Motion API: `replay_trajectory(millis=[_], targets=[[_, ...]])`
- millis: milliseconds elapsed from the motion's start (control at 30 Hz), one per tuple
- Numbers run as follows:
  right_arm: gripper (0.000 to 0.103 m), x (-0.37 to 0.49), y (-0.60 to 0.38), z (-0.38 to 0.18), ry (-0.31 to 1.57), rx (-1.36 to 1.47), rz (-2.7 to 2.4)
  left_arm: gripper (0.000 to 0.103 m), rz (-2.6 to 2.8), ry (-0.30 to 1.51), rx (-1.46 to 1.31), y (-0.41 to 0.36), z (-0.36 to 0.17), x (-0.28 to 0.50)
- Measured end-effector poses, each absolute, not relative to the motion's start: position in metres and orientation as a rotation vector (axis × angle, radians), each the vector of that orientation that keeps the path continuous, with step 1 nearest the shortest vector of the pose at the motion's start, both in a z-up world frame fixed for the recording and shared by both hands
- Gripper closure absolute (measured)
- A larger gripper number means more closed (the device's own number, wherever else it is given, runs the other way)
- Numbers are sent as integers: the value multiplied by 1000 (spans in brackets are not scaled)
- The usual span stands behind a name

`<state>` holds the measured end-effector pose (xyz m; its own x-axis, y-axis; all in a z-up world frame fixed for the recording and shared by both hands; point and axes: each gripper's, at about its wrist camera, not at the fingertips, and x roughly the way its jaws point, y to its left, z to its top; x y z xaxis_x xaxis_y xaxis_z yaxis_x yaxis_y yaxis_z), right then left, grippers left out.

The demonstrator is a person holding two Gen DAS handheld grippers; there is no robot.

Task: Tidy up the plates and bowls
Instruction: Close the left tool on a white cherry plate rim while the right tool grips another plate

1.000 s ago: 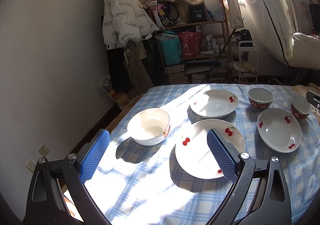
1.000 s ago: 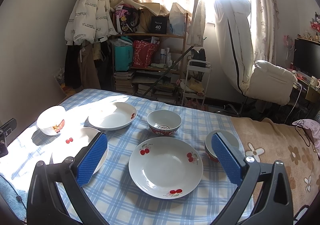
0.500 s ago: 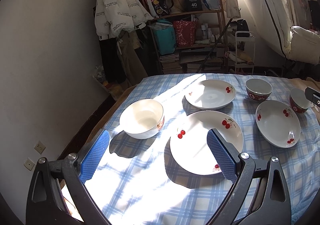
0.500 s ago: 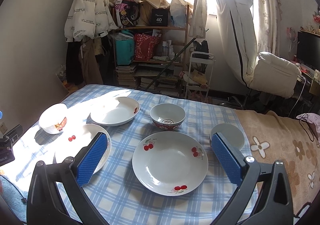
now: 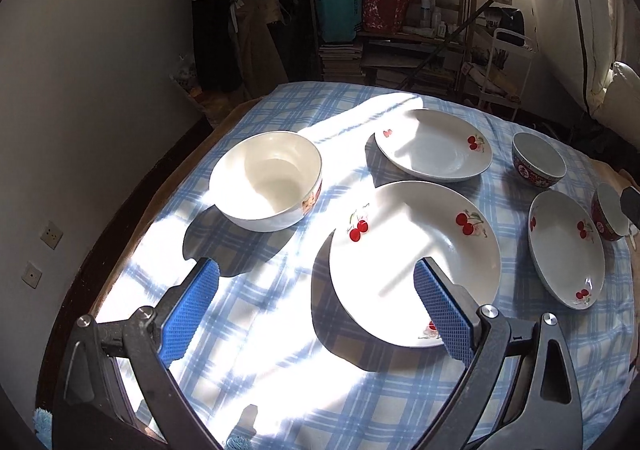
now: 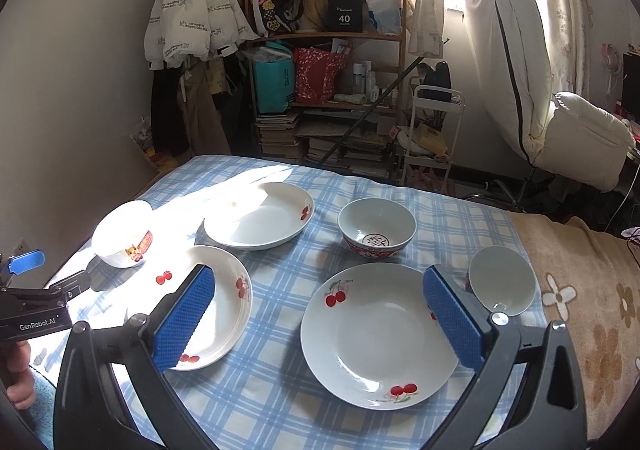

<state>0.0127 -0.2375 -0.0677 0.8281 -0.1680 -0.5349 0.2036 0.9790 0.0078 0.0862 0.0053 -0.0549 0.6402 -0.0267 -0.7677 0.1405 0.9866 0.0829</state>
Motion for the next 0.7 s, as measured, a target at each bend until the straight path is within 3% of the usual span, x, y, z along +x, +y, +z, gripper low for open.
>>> replay_trajectory(millis=[533,700], targets=[[7,84,-216,-107,705,51,-104,6,-89,1066,139,-1,-104,131],[15,106,-219,-123,759,80,-86,6,-89,1111,146,-7,-118,142]])
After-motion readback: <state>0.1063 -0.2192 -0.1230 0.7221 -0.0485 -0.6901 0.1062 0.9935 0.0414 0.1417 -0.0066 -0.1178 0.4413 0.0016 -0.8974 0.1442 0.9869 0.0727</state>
